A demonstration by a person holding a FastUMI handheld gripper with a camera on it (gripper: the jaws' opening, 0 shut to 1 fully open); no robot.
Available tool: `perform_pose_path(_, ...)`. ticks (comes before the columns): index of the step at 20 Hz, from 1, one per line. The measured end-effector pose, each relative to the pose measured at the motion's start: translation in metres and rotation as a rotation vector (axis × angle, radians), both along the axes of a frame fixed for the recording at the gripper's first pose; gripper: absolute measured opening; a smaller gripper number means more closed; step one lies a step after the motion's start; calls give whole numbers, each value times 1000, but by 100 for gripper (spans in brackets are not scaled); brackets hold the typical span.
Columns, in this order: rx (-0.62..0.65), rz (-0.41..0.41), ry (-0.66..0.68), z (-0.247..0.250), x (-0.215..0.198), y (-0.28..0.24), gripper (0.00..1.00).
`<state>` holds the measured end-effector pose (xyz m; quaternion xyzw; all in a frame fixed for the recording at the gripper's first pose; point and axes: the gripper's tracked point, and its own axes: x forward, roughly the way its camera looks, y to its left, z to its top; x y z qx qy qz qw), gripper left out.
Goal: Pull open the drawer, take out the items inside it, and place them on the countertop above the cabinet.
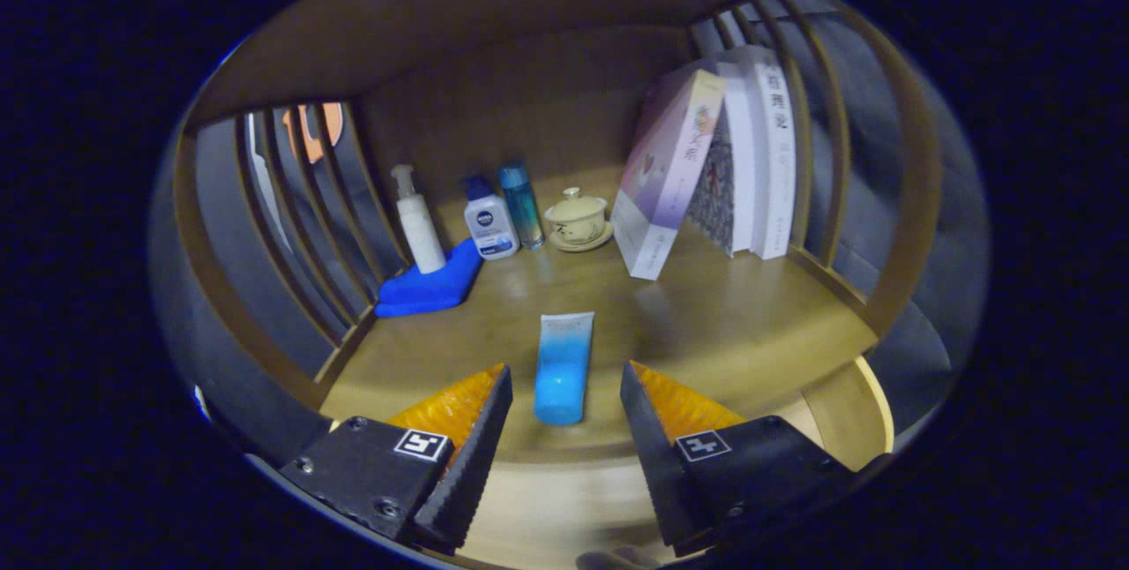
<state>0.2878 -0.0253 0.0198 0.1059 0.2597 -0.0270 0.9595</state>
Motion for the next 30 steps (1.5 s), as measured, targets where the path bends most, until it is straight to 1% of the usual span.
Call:
perform_pose_path(3,-45,2,-119,23,-47,-6,80)
perform_pose_path(5,-81,-15,-219,43,-77,-7,80)
perform_pose_path(8,-142,-30,-342,61,-122,-5,100)
perform_pose_path(10,-207,-13,-397,61,-154,0,100)
perform_pose_path(11,-230,-19,-422,61,-167,1,100)
perform_pose_path(13,-291,-13,-460,50,-195,7,100)
perform_pose_path(15,-335,13,-492,34,-217,17,100)
perform_pose_path(17,-332,17,-489,11,-231,24,100)
perform_pose_path(20,-318,-6,-395,-43,-240,21,100)
perform_pose_path(23,-311,-2,-326,-84,-243,23,100)
perform_pose_path(28,-296,-10,-246,-120,-239,28,100)
perform_pose_path(30,-290,-37,-222,-131,-236,22,100)
